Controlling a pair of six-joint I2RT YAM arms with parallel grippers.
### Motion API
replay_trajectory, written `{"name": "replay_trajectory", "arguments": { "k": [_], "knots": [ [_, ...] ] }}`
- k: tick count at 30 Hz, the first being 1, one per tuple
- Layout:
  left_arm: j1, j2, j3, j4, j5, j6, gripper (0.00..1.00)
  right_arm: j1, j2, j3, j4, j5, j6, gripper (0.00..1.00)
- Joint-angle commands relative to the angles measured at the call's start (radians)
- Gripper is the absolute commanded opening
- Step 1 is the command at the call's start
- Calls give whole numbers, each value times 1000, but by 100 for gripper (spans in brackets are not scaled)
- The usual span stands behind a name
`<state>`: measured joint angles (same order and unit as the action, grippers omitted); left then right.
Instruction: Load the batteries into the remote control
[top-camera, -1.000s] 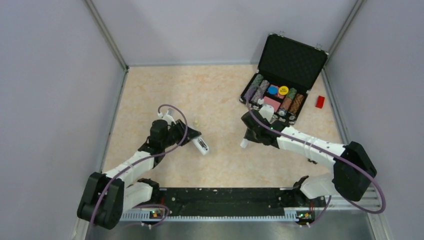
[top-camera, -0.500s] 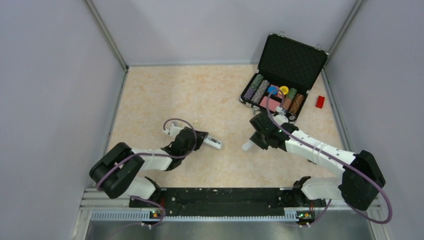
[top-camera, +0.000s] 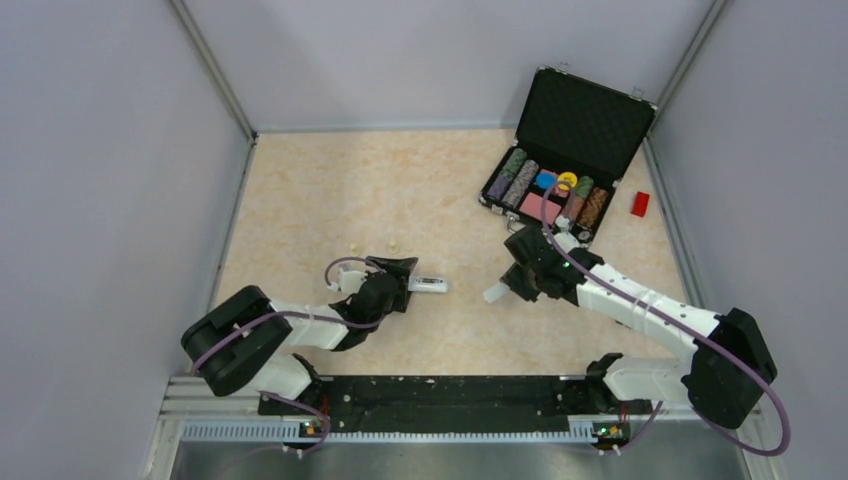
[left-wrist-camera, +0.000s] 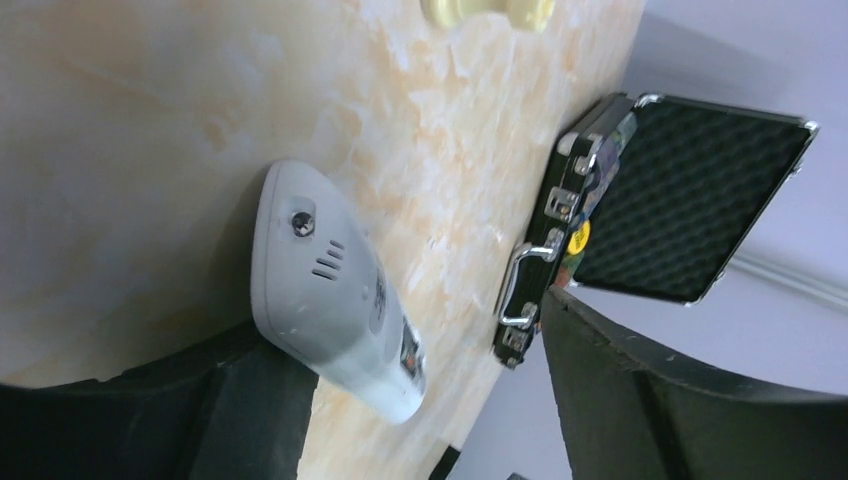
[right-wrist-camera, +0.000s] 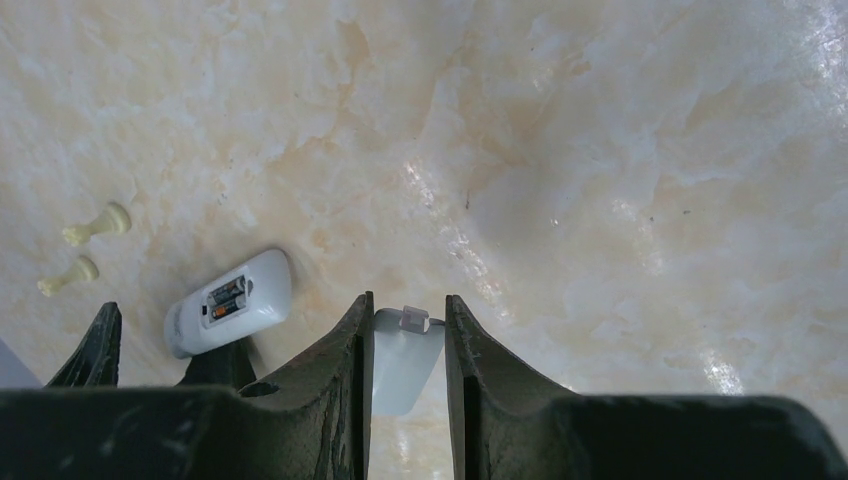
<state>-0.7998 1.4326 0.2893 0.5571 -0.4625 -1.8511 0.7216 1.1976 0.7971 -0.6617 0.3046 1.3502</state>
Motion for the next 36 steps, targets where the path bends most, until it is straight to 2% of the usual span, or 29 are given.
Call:
{"name": "replay_trajectory", "arguments": {
  "k": [1, 10, 14, 16, 18, 19, 21, 22, 25, 29, 33, 36],
  "knots": [
    [-35, -66, -28, -147, -21, -60, 84, -12, -37, -10, 5, -19, 24, 11],
    [-114, -342, -30, -591, 30, -98, 93, -19, -61, -38, 58, -140, 97, 11],
    [-137, -431, -70, -640, 73, -118, 95, -18, -69, -56, 94, -185, 124, 10],
    [-145, -468, -72, -649, 79, -83, 95, -19, -72, -61, 105, -200, 131, 10],
    [-150, -500, -75, -583, 81, 23, 95, -18, -72, -62, 110, -215, 137, 9],
    [-150, -510, -88, -475, 93, 115, 95, -19, -72, -62, 115, -225, 142, 8],
    [-150, -503, -104, -221, 159, 396, 92, -18, -69, -66, 129, -255, 163, 8],
    [-151, -493, -90, -162, 205, 502, 92, -19, -68, -70, 139, -273, 173, 8],
    [-160, -452, -7, -148, 306, 718, 89, -18, -63, -81, 177, -326, 219, 6],
    [-191, -418, 41, -112, 299, 847, 87, -17, -60, -91, 206, -368, 270, 5],
    [-198, -378, 42, 3, 333, 882, 88, -17, -57, -105, 233, -394, 300, 5],
    [-208, -319, 85, 15, 386, 905, 88, -17, -49, -118, 260, -423, 318, 5]
  ]
}}
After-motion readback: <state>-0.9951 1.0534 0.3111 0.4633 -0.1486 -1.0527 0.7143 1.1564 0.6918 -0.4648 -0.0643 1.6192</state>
